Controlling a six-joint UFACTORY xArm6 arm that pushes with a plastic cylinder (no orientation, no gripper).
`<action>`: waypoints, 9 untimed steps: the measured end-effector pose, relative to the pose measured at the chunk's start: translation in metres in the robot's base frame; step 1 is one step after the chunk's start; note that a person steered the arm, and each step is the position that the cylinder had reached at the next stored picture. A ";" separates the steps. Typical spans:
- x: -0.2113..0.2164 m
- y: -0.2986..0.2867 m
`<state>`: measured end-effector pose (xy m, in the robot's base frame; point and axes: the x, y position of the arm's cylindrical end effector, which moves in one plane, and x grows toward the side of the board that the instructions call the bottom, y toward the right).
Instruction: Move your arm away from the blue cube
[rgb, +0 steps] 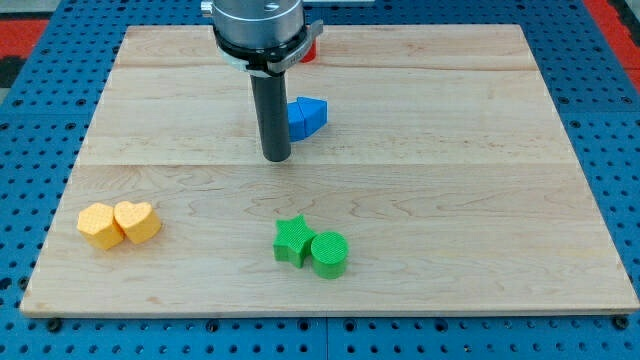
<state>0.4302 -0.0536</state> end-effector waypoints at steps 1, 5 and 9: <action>0.000 0.002; -0.004 0.005; 0.028 -0.009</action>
<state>0.4582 -0.0629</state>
